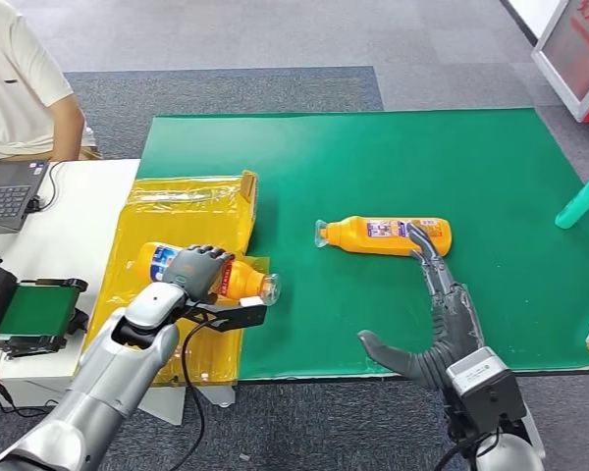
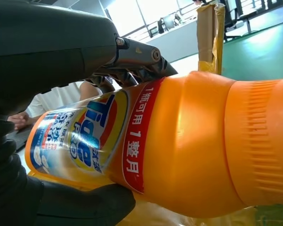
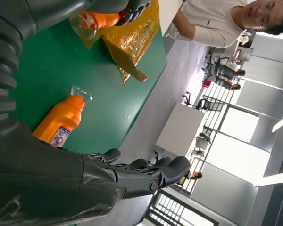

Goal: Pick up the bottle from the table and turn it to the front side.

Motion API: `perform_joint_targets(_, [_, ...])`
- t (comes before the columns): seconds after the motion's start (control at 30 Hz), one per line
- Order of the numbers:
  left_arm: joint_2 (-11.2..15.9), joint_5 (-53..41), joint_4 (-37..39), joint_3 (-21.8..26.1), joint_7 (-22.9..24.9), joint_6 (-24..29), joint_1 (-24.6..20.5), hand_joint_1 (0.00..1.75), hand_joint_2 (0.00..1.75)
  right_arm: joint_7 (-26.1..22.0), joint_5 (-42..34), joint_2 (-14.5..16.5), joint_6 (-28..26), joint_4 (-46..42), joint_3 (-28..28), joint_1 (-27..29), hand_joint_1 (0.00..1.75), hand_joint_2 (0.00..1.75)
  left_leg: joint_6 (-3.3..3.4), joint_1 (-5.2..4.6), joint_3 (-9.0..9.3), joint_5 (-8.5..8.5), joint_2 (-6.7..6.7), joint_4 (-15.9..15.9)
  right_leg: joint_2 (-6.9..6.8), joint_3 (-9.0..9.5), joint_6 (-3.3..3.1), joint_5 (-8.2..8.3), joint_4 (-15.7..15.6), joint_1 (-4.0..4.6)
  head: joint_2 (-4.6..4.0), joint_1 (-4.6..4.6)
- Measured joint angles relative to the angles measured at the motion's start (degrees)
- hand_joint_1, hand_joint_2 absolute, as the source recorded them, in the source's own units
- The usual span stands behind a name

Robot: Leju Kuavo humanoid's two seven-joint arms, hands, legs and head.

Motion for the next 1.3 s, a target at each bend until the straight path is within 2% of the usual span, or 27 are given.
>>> perform_joint_targets(0.07, [-0.01,-0.17,0.41,-0.19,0.04,0.02,-0.20,1.75,1.75,0.00,-0.02,0.00,0.01,0.00,0.00,0.00,0.00,1.75,0.00,0.00,0.00,0.00,0.00,0.00,0.00,0.00,0.00,0.00,0.00,0.00,0.00,-0.01])
perform_joint_targets(0.2, [-0.14,-1.08,1.13,-0.41,1.42,0.56,-0.38,0.00,1.75,0.01,-0.52,0.00,0.07,0.00,0.00,0.02,0.00,1.75,0.00,0.00,0.00,0.00,0.00,0.00,0.00,0.00,0.00,0.00,0.00,0.00,-0.01,0.00])
perform_joint_targets(0.33, [-0.62,-2.34,1.68,0.26,3.45,1.76,-0.40,0.00,1.75,0.18,-0.59,0.00,-0.14,0.00,0.00,0.29,0.00,1.75,0.00,0.00,0.00,0.01,0.00,0.00,0.00,0.01,0.00,0.00,0.00,0.00,-0.01,-0.01])
perform_joint_targets(0.6, [-3.02,-2.78,1.18,4.15,3.49,3.01,-0.20,0.00,1.75,0.89,-0.05,0.00,-0.39,0.01,-0.06,1.33,0.00,1.75,0.00,0.00,-0.02,0.00,0.00,0.00,-0.01,0.01,0.00,0.00,0.00,0.00,-0.01,0.00])
perform_joint_targets(0.8, [-3.87,-2.79,0.56,4.80,4.15,5.09,-0.03,0.00,1.75,2.07,1.01,-0.03,-0.44,0.75,1.07,1.32,0.00,1.75,-0.01,0.00,-0.02,0.02,0.00,0.00,-0.01,0.01,0.00,0.01,0.00,0.00,0.00,-0.01])
perform_joint_targets(0.97, [-4.15,-0.26,-2.43,5.58,1.76,7.85,1.32,0.00,1.75,2.41,1.01,-0.15,-1.16,1.34,1.75,1.54,0.00,1.75,-0.02,0.00,-0.03,0.03,0.00,0.00,-0.01,0.01,0.00,0.01,0.01,0.00,-0.01,-0.01])
perform_joint_targets(1.07, [-5.58,9.19,-8.54,7.21,-1.69,6.07,4.19,0.00,1.75,3.49,0.84,-0.20,-1.68,1.41,1.84,2.18,0.00,1.75,0.01,0.00,-0.04,0.00,0.00,0.00,-0.01,0.01,0.01,-0.01,0.00,-0.01,0.00,-0.01])
perform_joint_targets(1.17, [-7.76,24.94,-15.28,9.19,-4.94,1.86,8.16,0.00,1.75,5.06,0.56,-0.29,-2.06,1.78,1.73,3.50,0.00,1.75,0.06,-0.02,-0.05,-0.08,0.00,0.00,0.00,0.00,0.03,-0.03,0.00,-0.05,0.00,-0.01])
perform_joint_targets(1.3, [-9.90,46.42,-25.23,11.51,-7.84,-2.56,15.44,0.00,1.75,4.34,0.81,-0.35,-2.33,2.37,1.15,5.31,0.00,1.75,0.04,-0.03,-0.08,-0.12,0.00,0.00,0.00,-0.05,0.00,-0.07,0.00,-0.04,-0.01,0.00])
